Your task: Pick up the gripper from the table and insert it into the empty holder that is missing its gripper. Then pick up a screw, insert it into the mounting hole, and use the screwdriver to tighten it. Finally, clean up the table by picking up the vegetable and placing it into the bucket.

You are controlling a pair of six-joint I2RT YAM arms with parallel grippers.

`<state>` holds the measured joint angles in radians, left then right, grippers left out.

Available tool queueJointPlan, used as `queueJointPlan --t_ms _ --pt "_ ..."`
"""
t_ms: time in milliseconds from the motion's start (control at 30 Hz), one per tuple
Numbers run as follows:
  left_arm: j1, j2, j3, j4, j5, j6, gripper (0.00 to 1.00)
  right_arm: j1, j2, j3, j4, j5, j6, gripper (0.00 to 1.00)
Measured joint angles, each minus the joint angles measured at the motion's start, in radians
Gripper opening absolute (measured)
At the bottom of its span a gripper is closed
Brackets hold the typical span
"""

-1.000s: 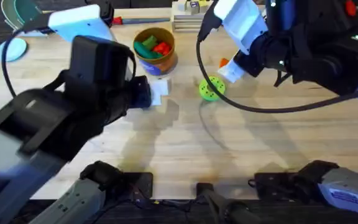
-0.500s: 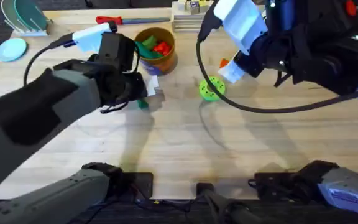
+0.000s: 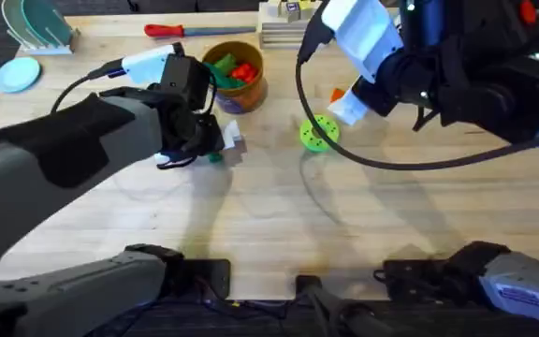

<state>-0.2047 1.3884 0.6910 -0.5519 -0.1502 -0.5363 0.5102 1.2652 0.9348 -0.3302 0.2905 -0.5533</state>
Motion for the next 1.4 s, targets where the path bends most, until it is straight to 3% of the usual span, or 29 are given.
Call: queueJointPlan --t_ms 67,200,267,500,600,733,833,967,1200,1267,1333,1400 --pt "0.0 0.001 0.002 -0.002 -0.002 -0.011 0.746 0.0 0.0 0.0 0.0 0.0 0.0 0.991" --pt "0.0 0.0 0.027 -0.041 -0.002 -0.015 0.08 0.0 0.0 0.0 0.0 0.0 0.0 0.991" --pt "0.0 -0.005 0.054 -0.082 -0.002 -0.016 0.015 0.0 0.0 0.0 0.0 0.0 0.0 0.992" --pt "0.0 -0.082 0.273 -0.329 -0.003 -0.019 0.011 0.0 0.0 0.0 0.0 0.0 0.0 0.991" --pt "0.0 -0.128 0.375 -0.354 -0.003 -0.019 0.009 0.0 0.0 0.0 0.0 0.0 0.0 0.99" --pt "0.0 -0.17 0.437 -0.221 0.009 -0.021 0.009 0.0 0.0 0.0 0.0 0.0 0.0 0.991" --pt "0.0 -0.162 0.439 -0.08 0.061 -0.026 0.008 0.0 0.0 0.0 0.0 0.0 0.0 0.991" --pt "0.0 -0.088 0.439 0.056 0.106 -0.064 0.008 0.0 0.0 0.0 0.0 0.0 0.0 0.991" --pt "0.0 0.076 0.439 0.175 0.156 -0.102 0.009 0.0 0.0 0.0 0.0 0.0 0.0 0.991" --pt "0.0 0.1 0.439 0.177 0.166 -0.106 0.069 0.0 0.0 0.0 0.0 0.0 0.0 0.992" --pt "0.0 0.112 0.439 0.171 0.177 -0.11 0.275 0.0 0.0 0.0 0.0 0.0 0.001 0.991" --pt "0.0 0.112 0.439 0.169 0.183 -0.112 0.583 0.0 0.0 0.0 0.0 0.0 0.017 0.991"
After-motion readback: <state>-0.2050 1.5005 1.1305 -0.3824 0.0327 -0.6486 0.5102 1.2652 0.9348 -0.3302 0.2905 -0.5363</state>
